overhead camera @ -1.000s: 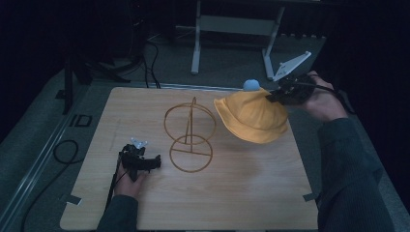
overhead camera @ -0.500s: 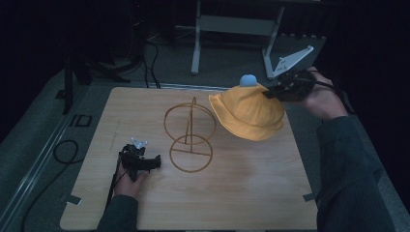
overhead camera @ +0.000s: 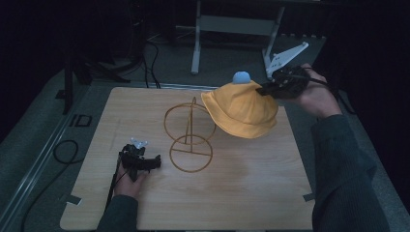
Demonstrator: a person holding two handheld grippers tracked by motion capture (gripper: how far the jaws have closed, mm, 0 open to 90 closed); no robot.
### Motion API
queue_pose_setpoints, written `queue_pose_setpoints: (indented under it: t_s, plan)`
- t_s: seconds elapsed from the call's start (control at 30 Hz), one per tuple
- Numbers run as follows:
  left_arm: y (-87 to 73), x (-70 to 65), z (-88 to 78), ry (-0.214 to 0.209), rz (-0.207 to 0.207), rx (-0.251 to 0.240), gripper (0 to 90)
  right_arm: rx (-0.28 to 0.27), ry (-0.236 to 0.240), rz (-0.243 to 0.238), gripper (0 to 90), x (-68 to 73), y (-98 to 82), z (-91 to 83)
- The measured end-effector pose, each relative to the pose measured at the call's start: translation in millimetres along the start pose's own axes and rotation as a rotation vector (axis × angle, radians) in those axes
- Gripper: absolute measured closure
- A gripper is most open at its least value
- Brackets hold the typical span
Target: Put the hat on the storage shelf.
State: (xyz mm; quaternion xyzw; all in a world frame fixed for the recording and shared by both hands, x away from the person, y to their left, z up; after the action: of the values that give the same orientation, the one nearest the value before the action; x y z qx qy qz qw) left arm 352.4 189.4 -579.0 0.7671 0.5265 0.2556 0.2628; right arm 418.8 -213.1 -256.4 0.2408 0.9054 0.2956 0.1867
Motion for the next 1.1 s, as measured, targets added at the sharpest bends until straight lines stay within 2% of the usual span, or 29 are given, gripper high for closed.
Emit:
queue_pose_setpoints:
  t_s: [0.9, 1.1]
  plan:
    - [0.0, 0.0, 0.0, 0.000, 0.001, 0.000, 0.4, -0.035, 0.036, -0.027, 85.2, 12.6, 21.8, 2.7]
    - [0.0, 0.0, 0.0, 0.000, -0.001, 0.000, 0.4, -0.047, 0.044, -0.048, 85.2, 18.9, 32.6, 1.8]
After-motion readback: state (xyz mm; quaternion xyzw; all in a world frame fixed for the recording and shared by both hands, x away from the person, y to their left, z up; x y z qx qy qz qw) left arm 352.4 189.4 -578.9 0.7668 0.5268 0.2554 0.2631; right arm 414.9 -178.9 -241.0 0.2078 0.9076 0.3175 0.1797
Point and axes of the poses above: each handheld gripper's, and its own axes: z roughly forward along the jaws, y roughly out of its top, x roughly to its left, the point moved 2 cm from there along z, roughly forward along the jaws, and after that the axes turned 10 degrees about z, right-handed, at the moved point
